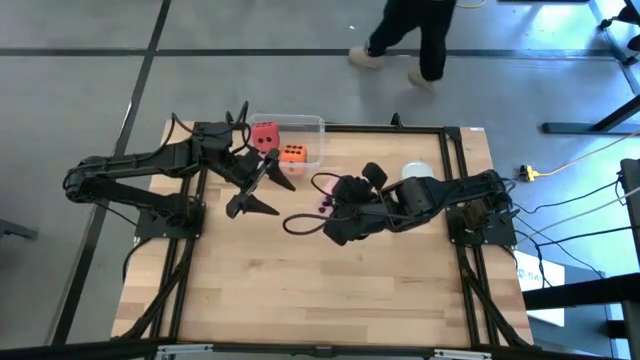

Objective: Pick & Place Dice
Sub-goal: Put the large pink dice into the transparent bin

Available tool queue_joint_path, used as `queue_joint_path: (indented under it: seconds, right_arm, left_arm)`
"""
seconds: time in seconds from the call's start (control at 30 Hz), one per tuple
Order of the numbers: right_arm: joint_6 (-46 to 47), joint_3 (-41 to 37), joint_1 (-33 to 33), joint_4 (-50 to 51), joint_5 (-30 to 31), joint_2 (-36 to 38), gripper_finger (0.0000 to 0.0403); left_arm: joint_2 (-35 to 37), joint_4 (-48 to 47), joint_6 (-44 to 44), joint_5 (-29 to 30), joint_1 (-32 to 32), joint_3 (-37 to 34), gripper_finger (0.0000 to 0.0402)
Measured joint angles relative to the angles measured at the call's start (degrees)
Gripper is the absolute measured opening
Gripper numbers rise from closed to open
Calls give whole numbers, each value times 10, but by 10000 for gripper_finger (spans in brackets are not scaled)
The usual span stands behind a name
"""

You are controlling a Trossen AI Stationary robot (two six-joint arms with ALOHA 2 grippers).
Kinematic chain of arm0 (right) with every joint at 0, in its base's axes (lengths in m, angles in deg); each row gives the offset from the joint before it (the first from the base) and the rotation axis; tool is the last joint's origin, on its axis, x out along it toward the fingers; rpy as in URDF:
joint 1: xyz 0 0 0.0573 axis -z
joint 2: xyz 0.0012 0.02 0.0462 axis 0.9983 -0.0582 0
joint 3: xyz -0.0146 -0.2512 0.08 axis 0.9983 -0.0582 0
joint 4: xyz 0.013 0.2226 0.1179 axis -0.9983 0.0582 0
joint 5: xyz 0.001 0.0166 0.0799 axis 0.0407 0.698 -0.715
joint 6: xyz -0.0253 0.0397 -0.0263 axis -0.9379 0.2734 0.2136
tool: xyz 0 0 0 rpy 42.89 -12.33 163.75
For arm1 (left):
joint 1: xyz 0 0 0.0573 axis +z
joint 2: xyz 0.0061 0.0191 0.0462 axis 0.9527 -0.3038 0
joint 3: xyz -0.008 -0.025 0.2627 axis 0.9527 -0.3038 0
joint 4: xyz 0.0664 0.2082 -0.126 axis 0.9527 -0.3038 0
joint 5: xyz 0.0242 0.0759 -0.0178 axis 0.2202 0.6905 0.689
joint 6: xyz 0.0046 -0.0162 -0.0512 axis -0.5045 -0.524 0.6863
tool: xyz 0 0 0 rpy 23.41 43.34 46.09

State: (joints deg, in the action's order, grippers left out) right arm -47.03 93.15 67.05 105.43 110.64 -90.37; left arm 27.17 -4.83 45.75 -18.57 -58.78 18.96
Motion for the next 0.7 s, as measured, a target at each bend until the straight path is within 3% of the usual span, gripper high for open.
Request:
queue_joint_path:
  seconds: [0.17,0.37,0.5,0.6,0.7]
  right_arm:
    - [-3,0,0,-31,-3,0,163]
    - [-23,0,0,-47,-3,0,163]
    - [-62,0,0,-67,-3,0,163]
    - [-105,0,0,-76,2,0,161]
    - [-113,0,2,-79,14,0,159]
  left_arm:
    - [0,-18,-3,21,1,0,331]
    - [-5,-37,14,141,-5,0,331]
    - [-12,-38,50,188,-6,0,331]
    - [-24,-32,117,191,-7,0,331]
    - [-37,-30,117,160,-11,0,331]
